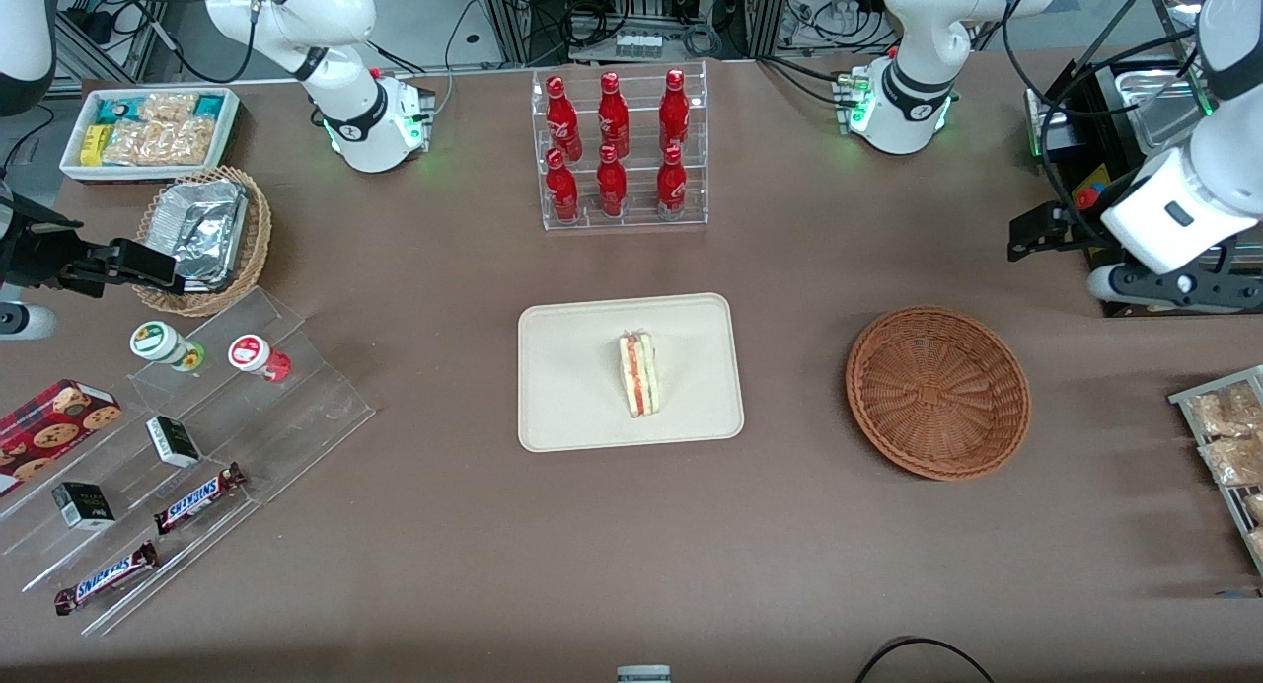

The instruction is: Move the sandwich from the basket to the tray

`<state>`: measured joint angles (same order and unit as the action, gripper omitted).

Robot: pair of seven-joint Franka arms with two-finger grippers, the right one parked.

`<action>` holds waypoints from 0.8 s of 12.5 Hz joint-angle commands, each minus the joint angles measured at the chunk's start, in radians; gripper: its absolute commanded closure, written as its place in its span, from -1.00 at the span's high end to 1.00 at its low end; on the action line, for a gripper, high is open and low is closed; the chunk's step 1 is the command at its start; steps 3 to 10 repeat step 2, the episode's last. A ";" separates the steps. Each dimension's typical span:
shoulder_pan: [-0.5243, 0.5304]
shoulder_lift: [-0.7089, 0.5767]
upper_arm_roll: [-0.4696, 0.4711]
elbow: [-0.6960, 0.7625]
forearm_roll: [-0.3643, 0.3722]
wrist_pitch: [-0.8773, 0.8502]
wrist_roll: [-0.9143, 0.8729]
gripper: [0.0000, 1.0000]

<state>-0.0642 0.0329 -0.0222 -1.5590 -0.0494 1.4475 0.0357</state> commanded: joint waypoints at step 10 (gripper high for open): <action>0.017 -0.070 -0.008 -0.055 0.016 -0.015 0.007 1.00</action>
